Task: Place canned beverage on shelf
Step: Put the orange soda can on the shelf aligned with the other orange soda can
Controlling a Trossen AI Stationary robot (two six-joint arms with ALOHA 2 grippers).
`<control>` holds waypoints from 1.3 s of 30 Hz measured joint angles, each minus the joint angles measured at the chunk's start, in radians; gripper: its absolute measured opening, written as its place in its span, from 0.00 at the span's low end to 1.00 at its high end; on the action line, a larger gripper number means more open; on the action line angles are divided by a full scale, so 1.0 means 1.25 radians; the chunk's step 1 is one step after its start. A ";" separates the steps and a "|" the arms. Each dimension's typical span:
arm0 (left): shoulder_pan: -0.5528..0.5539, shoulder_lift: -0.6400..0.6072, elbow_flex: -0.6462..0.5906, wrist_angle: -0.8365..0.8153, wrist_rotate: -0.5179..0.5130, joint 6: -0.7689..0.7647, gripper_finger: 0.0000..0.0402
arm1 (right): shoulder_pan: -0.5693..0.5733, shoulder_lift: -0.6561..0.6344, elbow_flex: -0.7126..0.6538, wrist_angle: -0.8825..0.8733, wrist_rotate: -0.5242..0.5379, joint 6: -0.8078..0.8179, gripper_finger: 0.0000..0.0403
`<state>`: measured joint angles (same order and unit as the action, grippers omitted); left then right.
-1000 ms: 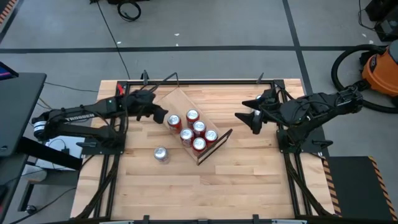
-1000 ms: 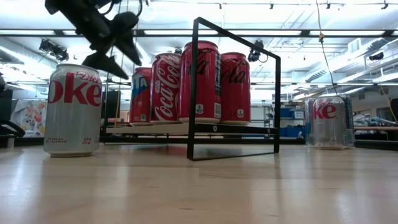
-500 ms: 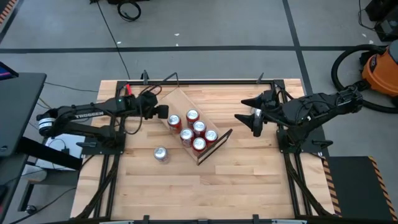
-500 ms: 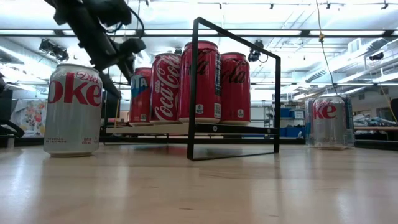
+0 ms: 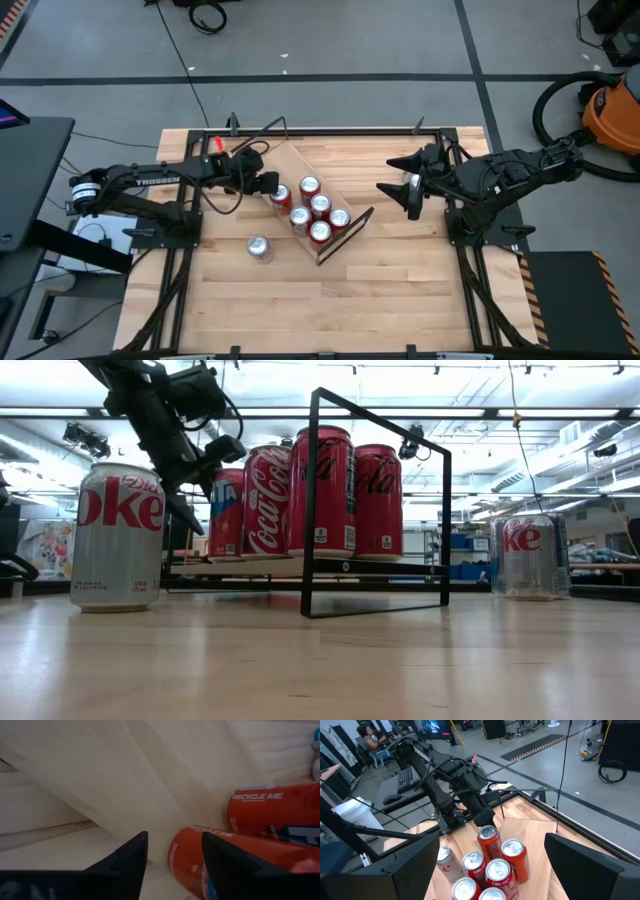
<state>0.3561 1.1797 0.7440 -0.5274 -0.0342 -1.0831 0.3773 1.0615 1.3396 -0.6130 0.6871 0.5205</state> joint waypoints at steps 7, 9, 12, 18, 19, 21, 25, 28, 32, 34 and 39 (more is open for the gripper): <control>-0.009 0.000 0.000 0.004 0.026 0.001 0.48 | 0.000 0.000 0.000 0.000 0.000 -0.002 0.92; -0.011 0.000 0.000 0.007 0.027 0.001 0.48 | 0.000 0.000 0.000 0.000 0.000 -0.005 0.92; -0.014 0.000 0.000 0.008 0.037 0.001 0.48 | 0.000 0.000 0.000 0.000 0.000 -0.010 0.92; -0.037 0.000 0.000 0.019 0.043 0.000 0.48 | 0.000 0.000 0.000 -0.001 0.006 -0.019 0.92; -0.041 0.000 0.000 0.023 0.043 -0.001 0.48 | 0.000 0.000 0.000 0.000 0.007 -0.020 0.92; -0.049 0.000 0.000 0.031 0.043 -0.002 0.48 | 0.000 0.000 0.000 -0.001 0.007 -0.021 0.92; -0.061 0.000 0.000 0.038 0.043 -0.003 0.48 | -0.001 0.000 0.000 -0.001 0.008 -0.021 0.92; -0.068 0.000 0.000 0.037 0.043 -0.004 0.48 | -0.001 0.000 0.000 -0.001 0.009 -0.021 0.92; -0.074 0.000 0.000 0.037 0.041 -0.004 0.48 | -0.001 0.000 0.000 0.000 0.009 -0.021 0.92; -0.074 0.000 0.000 0.038 0.041 -0.004 0.48 | -0.001 0.000 0.000 0.006 0.009 -0.021 0.92; -0.074 0.000 0.000 0.054 0.029 0.017 0.48 | -0.001 0.000 0.000 0.011 0.009 -0.021 0.92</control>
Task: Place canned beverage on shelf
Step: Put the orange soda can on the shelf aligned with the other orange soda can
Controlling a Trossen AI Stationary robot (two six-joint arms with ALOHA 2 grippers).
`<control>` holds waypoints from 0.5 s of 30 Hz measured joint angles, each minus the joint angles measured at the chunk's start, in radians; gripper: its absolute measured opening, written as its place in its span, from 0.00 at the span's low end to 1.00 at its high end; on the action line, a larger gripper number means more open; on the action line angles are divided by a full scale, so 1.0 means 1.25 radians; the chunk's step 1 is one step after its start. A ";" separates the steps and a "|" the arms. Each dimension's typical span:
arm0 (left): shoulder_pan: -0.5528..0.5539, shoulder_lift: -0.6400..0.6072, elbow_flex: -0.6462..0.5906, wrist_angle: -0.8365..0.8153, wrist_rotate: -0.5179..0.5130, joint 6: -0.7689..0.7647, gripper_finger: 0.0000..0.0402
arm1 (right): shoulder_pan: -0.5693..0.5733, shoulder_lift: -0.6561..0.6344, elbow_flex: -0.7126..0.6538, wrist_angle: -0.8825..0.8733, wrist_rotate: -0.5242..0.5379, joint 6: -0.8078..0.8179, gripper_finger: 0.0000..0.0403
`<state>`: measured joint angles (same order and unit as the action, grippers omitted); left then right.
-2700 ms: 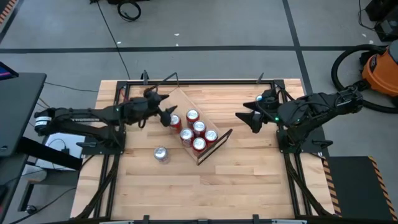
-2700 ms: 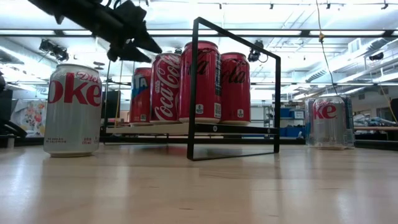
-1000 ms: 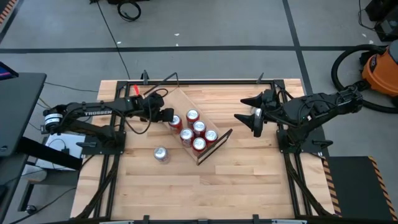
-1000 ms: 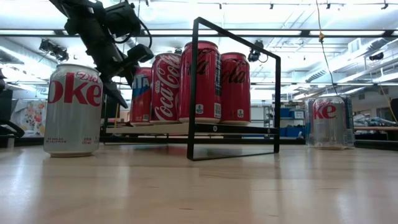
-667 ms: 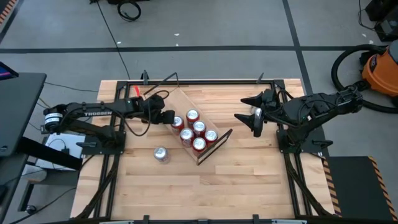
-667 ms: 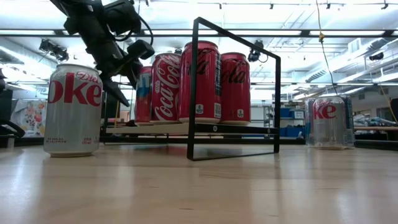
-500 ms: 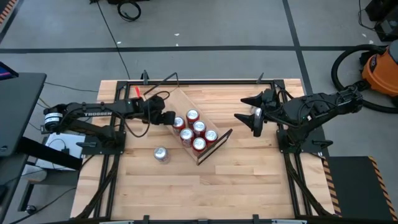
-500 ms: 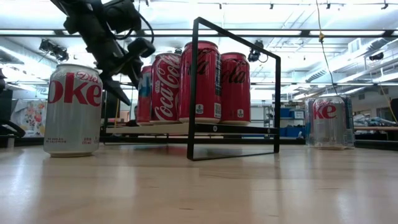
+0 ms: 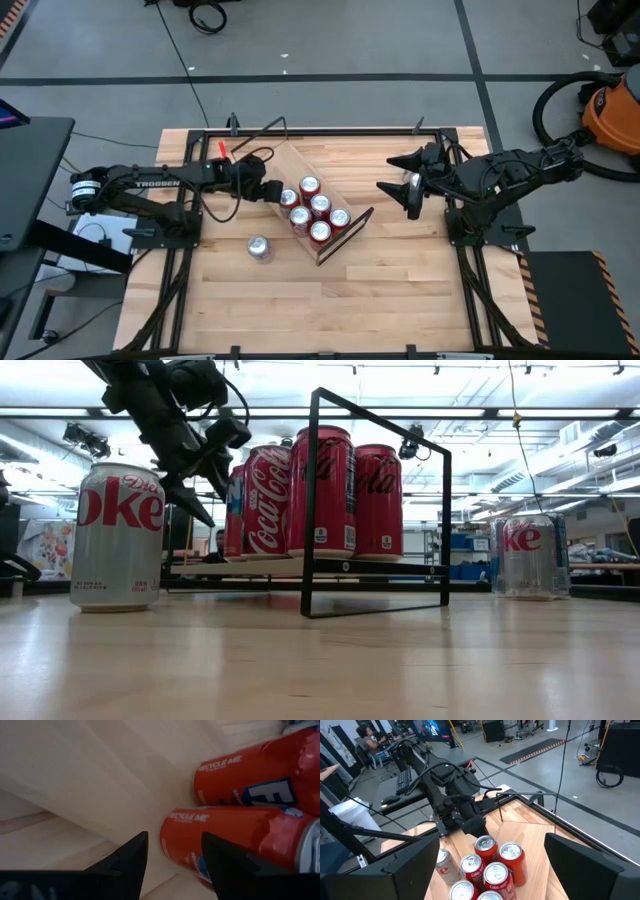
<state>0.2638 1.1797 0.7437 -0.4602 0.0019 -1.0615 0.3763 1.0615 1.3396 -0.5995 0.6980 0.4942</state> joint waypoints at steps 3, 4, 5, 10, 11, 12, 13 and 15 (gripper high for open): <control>0.000 0.000 0.000 0.007 -0.013 0.006 0.48 | 0.000 0.000 0.000 0.000 0.000 0.000 0.92; 0.000 0.000 0.000 0.012 -0.014 0.007 0.48 | 0.000 0.000 0.000 0.001 0.000 0.000 0.92; 0.000 0.000 0.000 0.020 -0.016 0.010 0.48 | 0.000 0.000 0.000 0.001 0.000 0.000 0.92; 0.001 0.000 0.000 0.047 -0.021 0.014 0.48 | 0.000 0.000 0.000 0.006 0.000 0.000 0.92; 0.001 0.000 0.000 0.047 -0.021 0.014 0.48 | 0.000 0.000 0.000 0.007 0.000 0.000 0.92; 0.001 0.000 0.000 0.047 -0.021 0.014 0.48 | 0.000 0.000 0.000 0.007 0.000 0.000 0.92; 0.001 0.000 0.000 0.048 -0.021 0.014 0.48 | 0.000 0.000 0.000 0.006 0.000 0.000 0.92; 0.001 0.000 0.000 0.048 -0.021 0.014 0.48 | 0.000 0.000 0.000 0.007 0.000 0.000 0.92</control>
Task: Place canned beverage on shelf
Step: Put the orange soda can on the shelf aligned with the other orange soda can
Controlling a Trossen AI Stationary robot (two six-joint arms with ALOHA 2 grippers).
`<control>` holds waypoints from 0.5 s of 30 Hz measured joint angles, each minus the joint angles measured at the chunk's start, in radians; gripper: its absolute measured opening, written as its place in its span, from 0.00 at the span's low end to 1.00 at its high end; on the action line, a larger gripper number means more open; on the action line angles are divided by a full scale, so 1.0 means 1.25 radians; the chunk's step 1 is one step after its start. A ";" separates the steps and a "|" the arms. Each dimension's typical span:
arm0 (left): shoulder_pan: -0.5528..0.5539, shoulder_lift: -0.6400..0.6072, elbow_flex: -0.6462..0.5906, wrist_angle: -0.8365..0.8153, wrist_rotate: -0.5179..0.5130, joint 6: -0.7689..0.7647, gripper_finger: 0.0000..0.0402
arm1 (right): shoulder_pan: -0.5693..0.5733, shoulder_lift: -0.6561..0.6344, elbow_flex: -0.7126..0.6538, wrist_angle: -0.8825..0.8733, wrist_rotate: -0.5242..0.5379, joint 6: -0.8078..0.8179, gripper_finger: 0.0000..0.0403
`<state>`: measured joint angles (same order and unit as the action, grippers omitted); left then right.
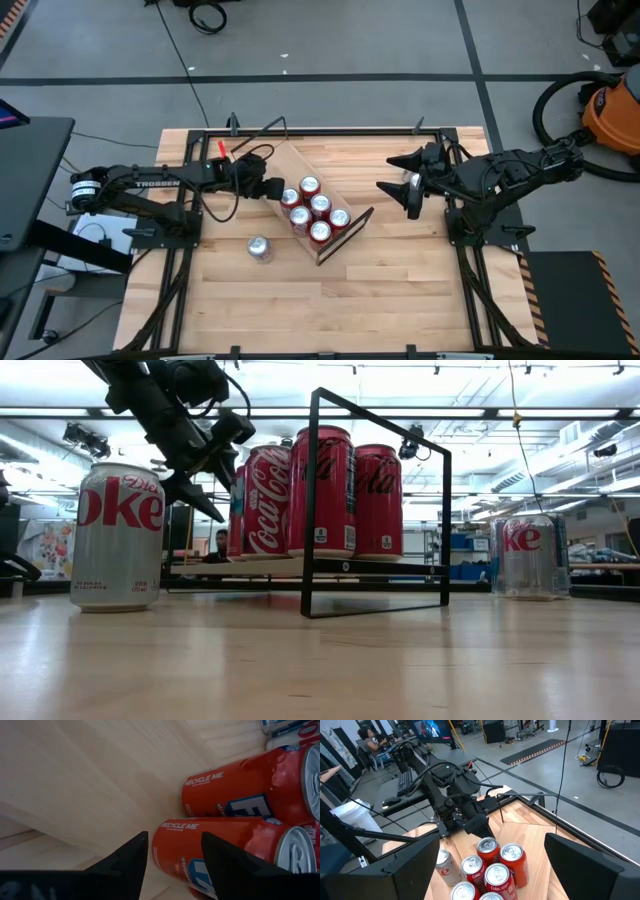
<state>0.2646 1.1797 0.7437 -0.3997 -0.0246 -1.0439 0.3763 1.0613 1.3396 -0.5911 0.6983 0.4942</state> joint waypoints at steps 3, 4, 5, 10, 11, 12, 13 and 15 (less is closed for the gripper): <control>0.000 0.000 0.000 0.008 0.000 0.001 0.48 | 0.000 0.000 0.000 0.000 0.000 0.000 0.92; 0.000 0.000 0.000 0.013 0.000 0.002 0.48 | 0.000 0.000 0.000 0.000 0.000 0.000 0.92; 0.000 0.000 -0.001 0.017 0.000 0.006 0.48 | 0.000 0.000 0.000 0.000 0.000 -0.001 0.92; 0.000 0.000 -0.001 0.032 -0.004 0.010 0.48 | 0.000 0.000 0.000 0.000 0.012 -0.006 0.92; 0.000 0.000 -0.001 0.030 -0.006 0.013 0.48 | 0.000 0.000 0.000 0.000 0.013 -0.006 0.92; 0.000 0.000 -0.001 0.030 -0.007 0.020 0.48 | 0.000 0.000 0.000 0.000 0.013 -0.006 0.92; 0.000 0.000 -0.001 0.031 -0.009 0.029 0.48 | 0.000 0.000 0.000 0.000 0.013 -0.007 0.92; 0.000 0.000 -0.001 0.031 -0.016 0.055 0.48 | 0.000 0.000 0.000 0.000 0.013 -0.012 0.92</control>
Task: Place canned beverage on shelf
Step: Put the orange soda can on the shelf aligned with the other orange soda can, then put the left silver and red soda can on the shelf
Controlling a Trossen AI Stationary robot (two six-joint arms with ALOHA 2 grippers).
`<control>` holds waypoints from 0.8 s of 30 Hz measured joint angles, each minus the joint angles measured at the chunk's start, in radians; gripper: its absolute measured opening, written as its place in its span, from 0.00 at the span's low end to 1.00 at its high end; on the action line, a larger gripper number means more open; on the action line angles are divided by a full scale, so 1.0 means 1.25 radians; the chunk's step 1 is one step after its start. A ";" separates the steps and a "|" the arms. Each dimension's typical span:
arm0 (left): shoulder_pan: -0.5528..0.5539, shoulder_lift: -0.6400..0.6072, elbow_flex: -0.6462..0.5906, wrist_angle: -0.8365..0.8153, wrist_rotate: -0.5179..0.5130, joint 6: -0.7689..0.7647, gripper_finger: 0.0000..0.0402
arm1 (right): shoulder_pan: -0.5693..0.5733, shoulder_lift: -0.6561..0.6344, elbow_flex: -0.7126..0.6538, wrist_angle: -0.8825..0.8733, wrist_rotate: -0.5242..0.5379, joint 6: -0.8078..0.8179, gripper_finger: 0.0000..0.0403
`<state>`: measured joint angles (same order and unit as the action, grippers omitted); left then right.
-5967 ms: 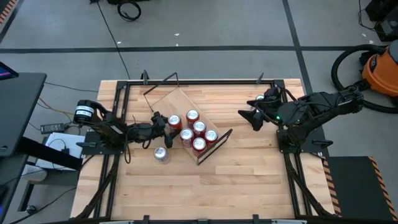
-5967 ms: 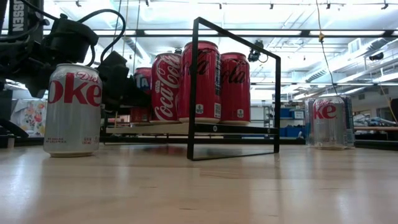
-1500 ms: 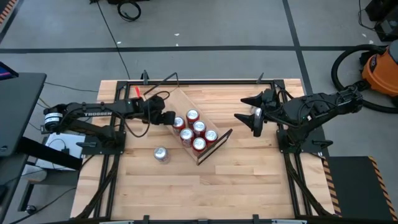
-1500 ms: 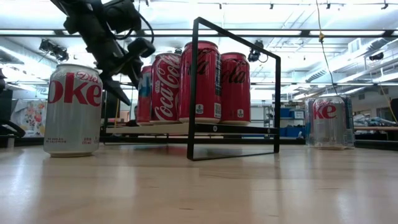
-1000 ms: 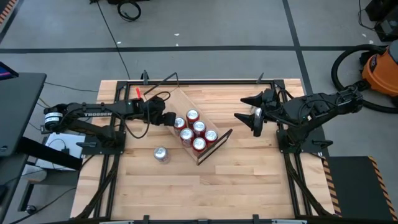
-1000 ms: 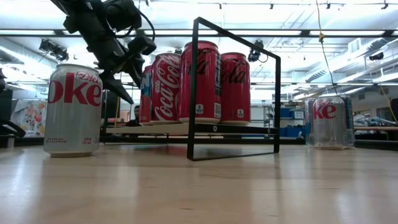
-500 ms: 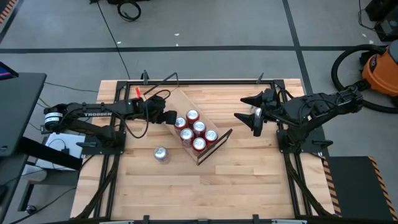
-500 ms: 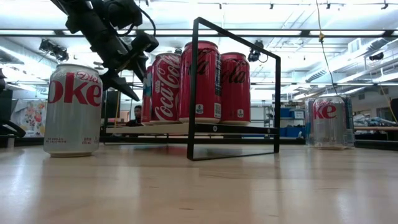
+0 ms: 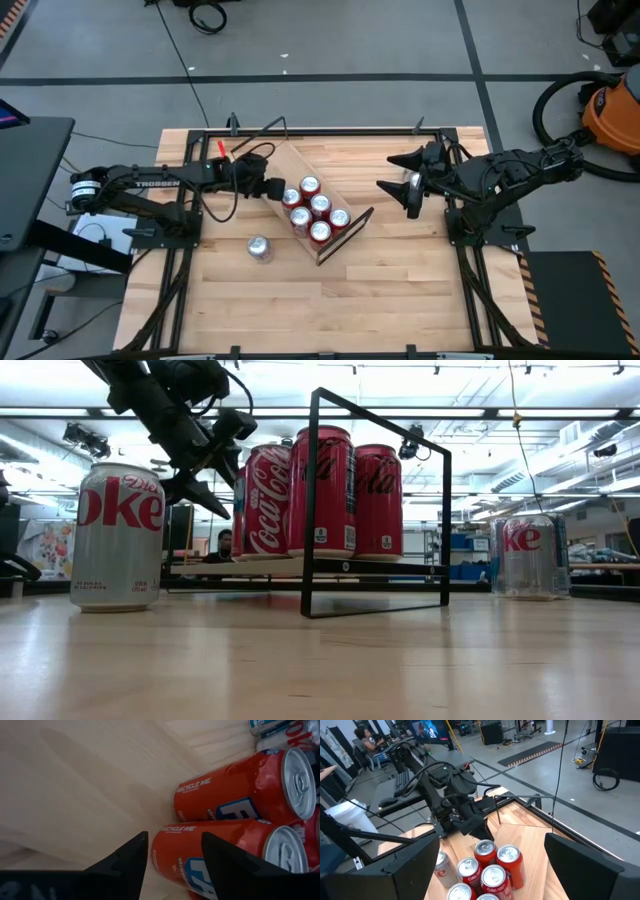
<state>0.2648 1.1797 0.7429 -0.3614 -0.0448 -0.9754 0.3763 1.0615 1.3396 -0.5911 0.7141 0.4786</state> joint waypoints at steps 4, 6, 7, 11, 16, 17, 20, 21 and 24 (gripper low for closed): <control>0.012 -0.011 0.000 -0.001 -0.016 0.050 0.48 | 0.000 0.000 0.000 0.000 0.000 0.000 0.92; 0.024 -0.029 0.000 -0.001 -0.028 0.066 0.48 | 0.000 0.000 0.000 0.000 0.000 0.000 0.92; 0.030 -0.042 0.000 -0.003 -0.033 0.072 0.48 | 0.000 0.000 0.000 0.000 0.000 0.000 0.92; 0.043 -0.100 0.015 -0.033 -0.039 0.111 0.48 | 0.000 0.000 0.000 0.000 0.000 0.000 0.92; 0.009 -0.152 0.091 -0.192 -0.034 0.175 0.48 | 0.000 0.000 0.000 0.000 0.000 -0.001 0.92; -0.008 -0.154 0.114 -0.226 -0.022 0.192 0.48 | 0.000 0.000 0.000 0.000 0.000 -0.003 0.92; -0.080 -0.154 0.179 -0.299 0.021 0.236 0.48 | -0.003 0.000 0.000 -0.001 0.006 -0.013 0.92; -0.111 -0.153 0.197 -0.304 0.034 0.248 0.48 | -0.005 0.000 0.000 -0.001 0.006 -0.017 0.92; -0.215 -0.140 0.241 -0.310 0.043 0.280 0.48 | -0.015 0.000 0.000 -0.001 0.005 -0.028 0.92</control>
<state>-0.0036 1.0042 1.0444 -0.7485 0.0090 -0.6252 0.3575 1.0611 1.3396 -0.5922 0.7197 0.4433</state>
